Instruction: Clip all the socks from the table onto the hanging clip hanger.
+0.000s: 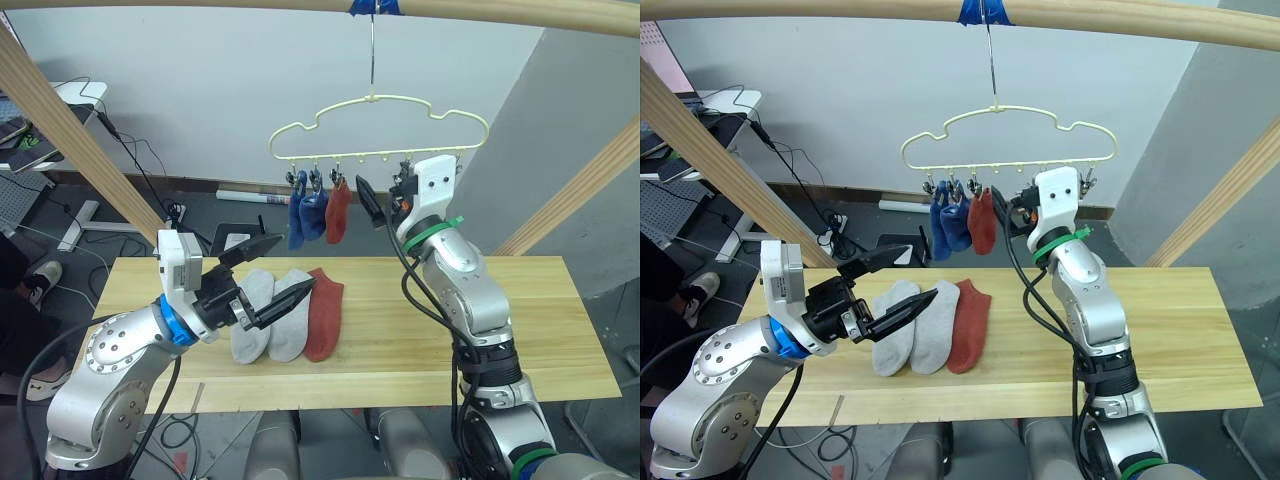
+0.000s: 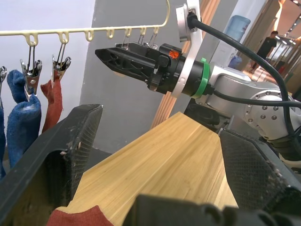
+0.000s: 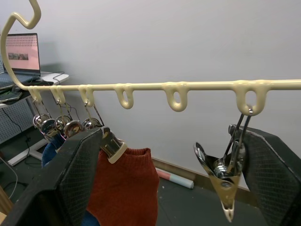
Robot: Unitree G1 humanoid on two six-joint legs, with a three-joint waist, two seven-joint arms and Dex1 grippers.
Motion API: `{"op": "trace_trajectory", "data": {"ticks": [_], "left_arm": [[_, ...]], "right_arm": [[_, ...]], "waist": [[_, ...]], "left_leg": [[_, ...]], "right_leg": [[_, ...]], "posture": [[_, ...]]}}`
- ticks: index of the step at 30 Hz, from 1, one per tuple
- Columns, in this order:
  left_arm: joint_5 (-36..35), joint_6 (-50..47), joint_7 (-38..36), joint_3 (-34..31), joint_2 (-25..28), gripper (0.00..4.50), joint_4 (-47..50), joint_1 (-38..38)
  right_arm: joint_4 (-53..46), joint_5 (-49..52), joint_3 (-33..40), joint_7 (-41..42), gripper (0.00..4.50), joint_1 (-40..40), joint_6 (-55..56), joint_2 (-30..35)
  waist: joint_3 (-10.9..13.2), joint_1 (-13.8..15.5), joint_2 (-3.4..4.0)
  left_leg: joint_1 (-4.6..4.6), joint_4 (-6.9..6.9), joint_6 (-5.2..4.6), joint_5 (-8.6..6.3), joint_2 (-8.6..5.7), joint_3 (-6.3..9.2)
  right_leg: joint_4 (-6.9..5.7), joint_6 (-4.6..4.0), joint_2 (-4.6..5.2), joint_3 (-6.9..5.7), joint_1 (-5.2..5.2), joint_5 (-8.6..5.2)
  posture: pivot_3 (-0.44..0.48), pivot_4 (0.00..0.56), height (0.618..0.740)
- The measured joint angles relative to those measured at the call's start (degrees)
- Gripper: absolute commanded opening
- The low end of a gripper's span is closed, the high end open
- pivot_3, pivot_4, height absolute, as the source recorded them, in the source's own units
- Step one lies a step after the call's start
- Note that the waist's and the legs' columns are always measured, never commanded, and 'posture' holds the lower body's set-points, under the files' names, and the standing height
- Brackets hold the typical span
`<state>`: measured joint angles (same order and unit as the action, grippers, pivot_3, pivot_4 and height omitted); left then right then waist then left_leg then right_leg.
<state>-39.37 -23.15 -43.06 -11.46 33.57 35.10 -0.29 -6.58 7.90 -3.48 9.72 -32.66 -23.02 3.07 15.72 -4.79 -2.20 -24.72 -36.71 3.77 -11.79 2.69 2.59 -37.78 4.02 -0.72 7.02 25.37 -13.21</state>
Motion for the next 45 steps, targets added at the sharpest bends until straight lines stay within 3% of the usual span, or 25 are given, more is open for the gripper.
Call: {"op": "trace_trajectory", "data": {"ticks": [10, 13, 21, 24, 40, 45], "left_arm": [[0.22, 0.04, 0.02, 0.3, -0.13, 4.5, 0.0, 0.01], [0.26, 0.08, 0.02, 0.64, -0.21, 4.5, 0.01, 0.06], [0.29, 0.2, 0.03, 0.93, -0.23, 4.5, 0.03, 0.25], [0.3, 0.27, 0.03, 0.96, -0.25, 4.5, 0.05, 0.59], [0.73, 1.35, -0.04, 1.17, -0.19, 4.5, 0.06, 1.5], [4.55, 1.28, 0.85, 2.06, 0.3, 4.5, -2.57, 3.19]], "right_arm": [[0.43, 0.38, 0.43, 0.03, 4.48, -0.79, 0.0, -1.63], [0.73, 0.44, 0.61, 0.04, 3.97, -1.19, 0.0, -1.76], [0.9, 0.44, 1.52, 0.02, 1.05, -1.65, 0.0, -1.94], [2.68, 0.4, 1.84, -0.09, 0.22, -1.64, -0.02, -2.02], [2.7, 0.99, 2.71, -0.21, 0.17, -1.74, -0.42, -2.4], [1.37, 7.43, 6.35, 0.31, 0.17, -2.35, -7.52, -2.78]], "waist": [[0.0, 0.0, 0.0], [0.0, 0.0, 0.0], [0.0, 0.0, 0.0], [0.01, -0.01, 0.01], [0.01, -0.01, 0.01], [0.02, -0.03, 0.03]], "left_leg": [[0.0, 0.0, 0.0, 0.0, 0.0, 0.01], [0.0, 0.0, 0.0, 0.0, 0.0, 0.01], [0.0, 0.0, 0.0, 0.0, 0.0, 0.02], [0.0, 0.0, 0.0, 0.0, 0.0, 0.01], [0.0, 0.01, 0.0, 0.0, 0.0, 0.02], [0.0, 0.01, 0.0, 0.0, 0.0, 0.02]], "right_leg": [[-0.02, 0.01, 0.0, -0.02, 0.0, 0.01], [-0.02, 0.01, 0.0, -0.01, 0.0, 0.01], [-0.02, 0.01, 0.0, -0.02, 0.0, 0.01], [-0.02, 0.01, 0.0, -0.01, 0.01, 0.01], [-0.03, 0.01, 0.0, -0.03, 0.01, 0.01], [-0.04, 0.0, 0.0, -0.02, 0.01, 0.0]], "posture": [[-0.014, 0.237, 0.74], [-0.014, 0.236, 0.74], [-0.014, 0.235, 0.74], [-0.014, 0.236, 0.74], [-0.016, 0.243, 0.74], [-0.036, 0.247, 0.74]]}}
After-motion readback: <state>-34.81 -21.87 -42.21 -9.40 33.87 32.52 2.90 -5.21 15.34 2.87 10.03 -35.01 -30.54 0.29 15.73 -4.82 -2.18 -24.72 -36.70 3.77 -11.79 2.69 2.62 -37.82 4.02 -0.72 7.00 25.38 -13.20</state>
